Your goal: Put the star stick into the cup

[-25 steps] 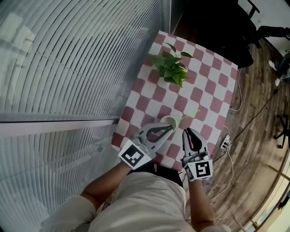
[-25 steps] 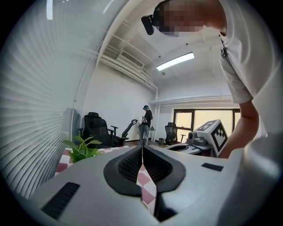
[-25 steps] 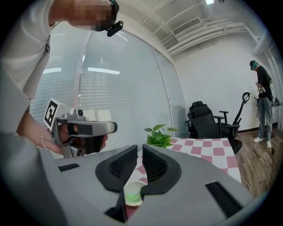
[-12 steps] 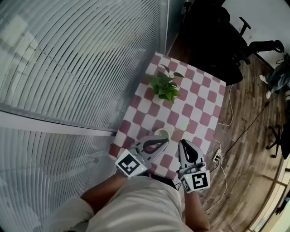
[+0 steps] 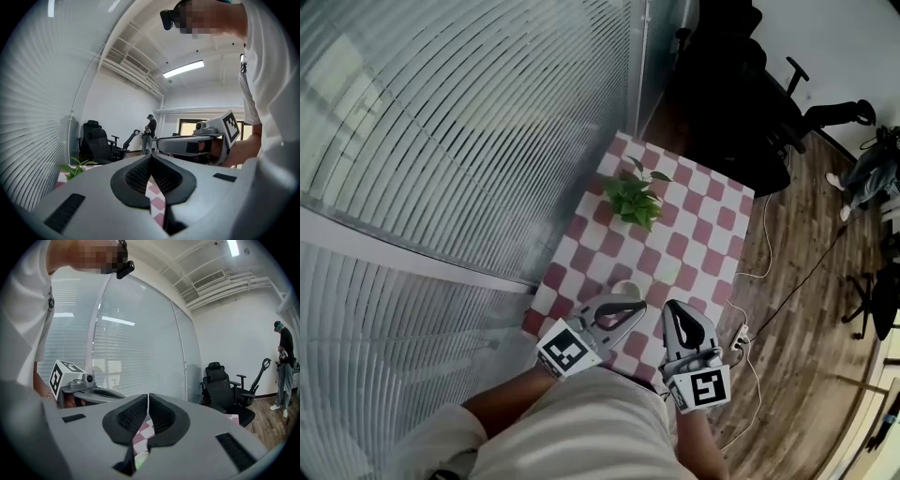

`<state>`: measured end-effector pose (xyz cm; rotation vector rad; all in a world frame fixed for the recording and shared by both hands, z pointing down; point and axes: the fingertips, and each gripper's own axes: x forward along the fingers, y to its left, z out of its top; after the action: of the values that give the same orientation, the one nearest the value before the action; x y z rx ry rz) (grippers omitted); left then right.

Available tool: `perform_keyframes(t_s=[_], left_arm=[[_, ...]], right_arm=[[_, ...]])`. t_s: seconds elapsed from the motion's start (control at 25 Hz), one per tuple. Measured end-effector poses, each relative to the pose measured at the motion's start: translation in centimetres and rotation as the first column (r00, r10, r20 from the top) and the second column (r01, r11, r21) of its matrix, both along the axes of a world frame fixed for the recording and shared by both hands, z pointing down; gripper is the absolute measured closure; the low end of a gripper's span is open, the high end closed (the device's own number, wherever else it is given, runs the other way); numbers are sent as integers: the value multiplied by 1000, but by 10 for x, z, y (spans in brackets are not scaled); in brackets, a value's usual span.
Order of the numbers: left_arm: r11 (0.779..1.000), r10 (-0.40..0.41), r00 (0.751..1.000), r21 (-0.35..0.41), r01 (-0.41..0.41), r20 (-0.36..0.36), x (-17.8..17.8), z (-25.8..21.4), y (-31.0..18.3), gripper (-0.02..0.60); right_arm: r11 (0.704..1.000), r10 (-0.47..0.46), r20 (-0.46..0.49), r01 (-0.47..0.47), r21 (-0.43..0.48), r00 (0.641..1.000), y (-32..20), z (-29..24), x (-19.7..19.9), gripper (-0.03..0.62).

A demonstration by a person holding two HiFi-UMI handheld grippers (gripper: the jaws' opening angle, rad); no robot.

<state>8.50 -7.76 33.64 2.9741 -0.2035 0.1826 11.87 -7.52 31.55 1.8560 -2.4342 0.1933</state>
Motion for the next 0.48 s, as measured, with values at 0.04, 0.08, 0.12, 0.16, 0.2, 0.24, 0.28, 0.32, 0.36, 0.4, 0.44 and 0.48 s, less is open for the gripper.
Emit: perform_keyframes(t_s=[0.04, 0.08, 0.12, 0.16, 0.2, 0.24, 0.28, 0.32, 0.36, 0.4, 0.44, 0.48], left_arm=[[1000, 0, 1000, -1, 0, -3, -1, -4, 1, 549], [1000, -1, 1000, -1, 1, -8, -2, -9, 1, 549], [1000, -2, 1000, -2, 2, -13, -3, -14, 3, 549], [1000, -1, 1000, -3, 1, -18, -5, -19, 5, 549], [1000, 2, 1000, -5, -2, -23, -5, -23, 7, 549], [1000, 6, 1000, -7, -6, -25, -6, -28, 9, 549], [1000, 7, 1000, -10, -7, -27, -6, -32, 10, 549], [1000, 4, 1000, -10, -4, -28, -7, -37, 11, 549], [1000, -4, 1000, -7, 4, -28, -8, -42, 11, 549], [1000, -14, 999, 1, 14, -29, -9, -47, 10, 549], [1000, -25, 999, 10, 25, -32, -11, -52, 10, 549], [999, -34, 999, 21, 35, -37, -12, -57, 9, 549]], right_arm=[[1000, -3, -3, 3, 5, 1000, 1, -4, -2, 557], [1000, -8, -7, 8, 11, 1000, 1, -9, -3, 557], [1000, -12, -10, 13, 17, 1000, 2, -15, -5, 557], [1000, -18, -14, 18, 22, 1000, 3, -21, -8, 557], [999, -23, -17, 24, 25, 1000, 5, -27, -10, 557], [999, -29, -19, 30, 27, 999, 6, -32, -12, 557], [999, -35, -20, 35, 29, 999, 8, -37, -14, 557], [999, -38, -21, 39, 32, 999, 9, -42, -16, 557], [999, -40, -21, 40, 36, 999, 11, -47, -17, 557], [998, -39, -21, 40, 39, 999, 12, -51, -19, 559], [998, -38, -20, 39, 42, 999, 14, -55, -20, 559], [998, -37, -19, 38, 45, 999, 15, -59, -21, 559]])
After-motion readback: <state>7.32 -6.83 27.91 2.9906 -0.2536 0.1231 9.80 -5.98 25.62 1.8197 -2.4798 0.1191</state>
